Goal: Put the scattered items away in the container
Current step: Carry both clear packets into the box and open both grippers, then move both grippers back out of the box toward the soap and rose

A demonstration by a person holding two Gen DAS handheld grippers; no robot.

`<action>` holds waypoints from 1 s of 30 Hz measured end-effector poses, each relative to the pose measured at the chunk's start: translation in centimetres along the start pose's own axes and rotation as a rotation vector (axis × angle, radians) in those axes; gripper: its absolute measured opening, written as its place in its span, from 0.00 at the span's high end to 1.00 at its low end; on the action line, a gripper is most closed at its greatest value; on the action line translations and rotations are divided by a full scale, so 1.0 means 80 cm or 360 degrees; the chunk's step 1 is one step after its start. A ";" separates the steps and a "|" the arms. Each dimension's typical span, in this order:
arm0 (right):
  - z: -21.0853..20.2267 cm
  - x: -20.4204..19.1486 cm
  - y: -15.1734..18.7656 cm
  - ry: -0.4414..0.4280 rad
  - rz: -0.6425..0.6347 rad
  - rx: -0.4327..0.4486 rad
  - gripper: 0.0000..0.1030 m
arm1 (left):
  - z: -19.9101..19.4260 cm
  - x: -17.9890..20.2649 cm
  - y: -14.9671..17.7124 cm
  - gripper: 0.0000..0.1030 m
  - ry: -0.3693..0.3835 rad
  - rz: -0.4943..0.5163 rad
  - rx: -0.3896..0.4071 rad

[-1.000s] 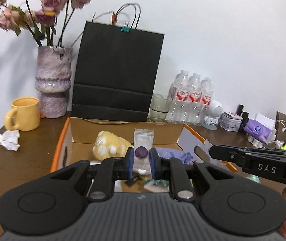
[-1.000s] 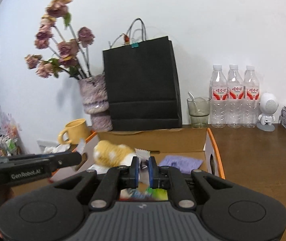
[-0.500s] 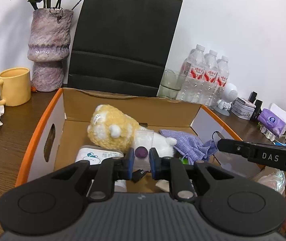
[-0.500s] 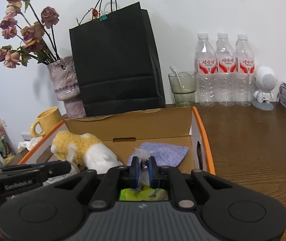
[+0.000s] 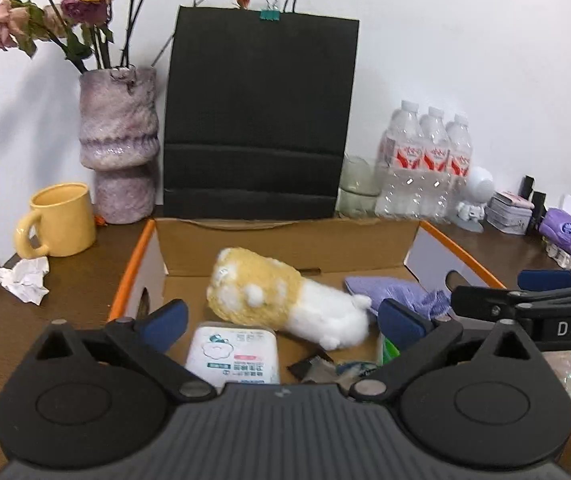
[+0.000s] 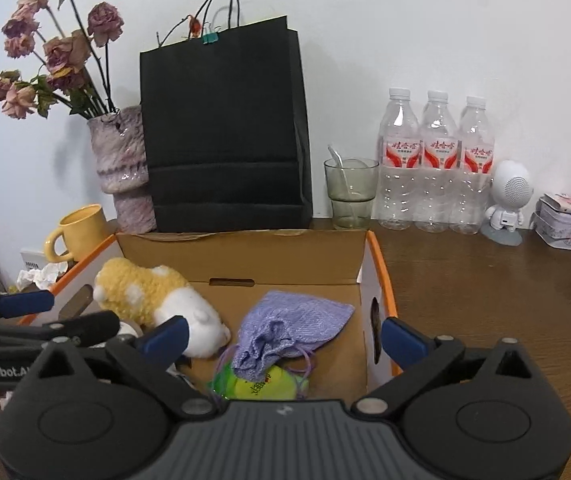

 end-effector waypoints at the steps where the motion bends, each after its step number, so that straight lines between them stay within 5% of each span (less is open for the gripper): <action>1: 0.000 0.000 0.000 -0.0003 0.0002 -0.0002 0.00 | 0.000 -0.001 0.000 0.00 0.0002 -0.0008 -0.0005; 19: 0.003 -0.003 0.005 -0.0009 -0.0009 -0.0029 0.00 | 0.003 -0.003 0.002 0.00 -0.0025 -0.0006 -0.0024; 30: -0.038 -0.017 0.004 -0.0032 -0.0027 0.0052 0.00 | -0.041 -0.011 0.010 0.00 -0.0039 -0.0039 0.0009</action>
Point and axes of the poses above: each gripper's, at about its wrist camera, not at the fingertips, and z roughly the way its jaws point, x to its right, y to its underside, the point moved 6 cm from there along z, roughly the way its jaws point
